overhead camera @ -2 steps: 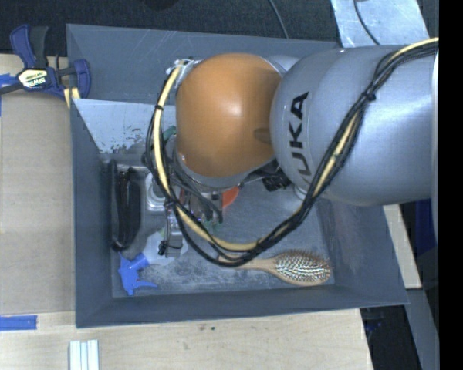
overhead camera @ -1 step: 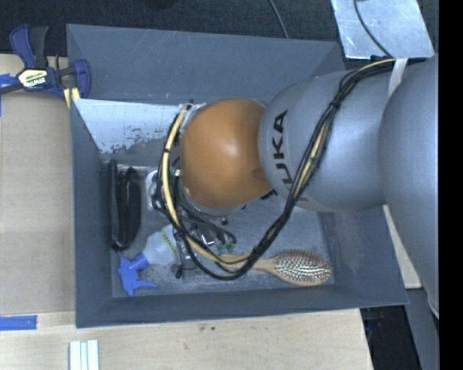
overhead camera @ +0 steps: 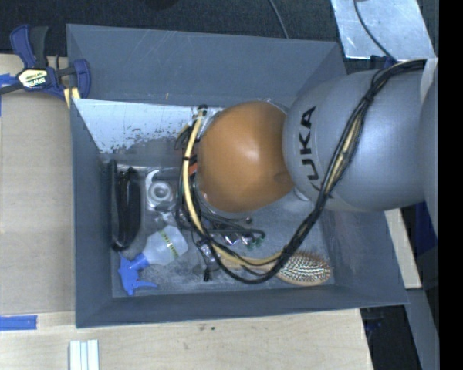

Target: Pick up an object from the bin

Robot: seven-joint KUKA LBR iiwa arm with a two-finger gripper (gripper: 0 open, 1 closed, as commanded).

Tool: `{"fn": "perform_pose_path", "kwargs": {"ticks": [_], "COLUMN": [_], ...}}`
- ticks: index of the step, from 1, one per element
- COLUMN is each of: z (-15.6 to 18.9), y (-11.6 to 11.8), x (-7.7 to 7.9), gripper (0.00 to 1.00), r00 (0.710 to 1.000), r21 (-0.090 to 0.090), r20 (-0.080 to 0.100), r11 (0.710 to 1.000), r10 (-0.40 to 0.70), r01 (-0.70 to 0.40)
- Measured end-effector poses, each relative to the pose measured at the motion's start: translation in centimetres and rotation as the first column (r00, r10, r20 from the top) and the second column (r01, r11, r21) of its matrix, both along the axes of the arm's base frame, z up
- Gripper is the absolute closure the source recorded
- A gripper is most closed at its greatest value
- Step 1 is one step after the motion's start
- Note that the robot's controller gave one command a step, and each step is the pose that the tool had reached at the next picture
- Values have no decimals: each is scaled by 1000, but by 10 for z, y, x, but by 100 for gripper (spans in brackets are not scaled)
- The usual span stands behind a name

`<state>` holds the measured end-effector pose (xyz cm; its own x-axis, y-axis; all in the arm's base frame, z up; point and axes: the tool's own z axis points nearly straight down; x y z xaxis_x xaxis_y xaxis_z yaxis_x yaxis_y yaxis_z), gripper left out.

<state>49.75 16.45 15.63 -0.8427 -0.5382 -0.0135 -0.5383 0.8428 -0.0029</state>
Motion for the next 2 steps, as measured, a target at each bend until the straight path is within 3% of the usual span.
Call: {"fn": "perform_pose_path", "kwargs": {"ticks": [1,2], "z": [-20,-85], "y": [22,38], "x": [4,16], "gripper": [0,0], "r00": [977,867], "r21": [-2,-7], "r20": [-6,0], "r11": [977,867], "r10": [212,499], "r01": [-212,-499]}}
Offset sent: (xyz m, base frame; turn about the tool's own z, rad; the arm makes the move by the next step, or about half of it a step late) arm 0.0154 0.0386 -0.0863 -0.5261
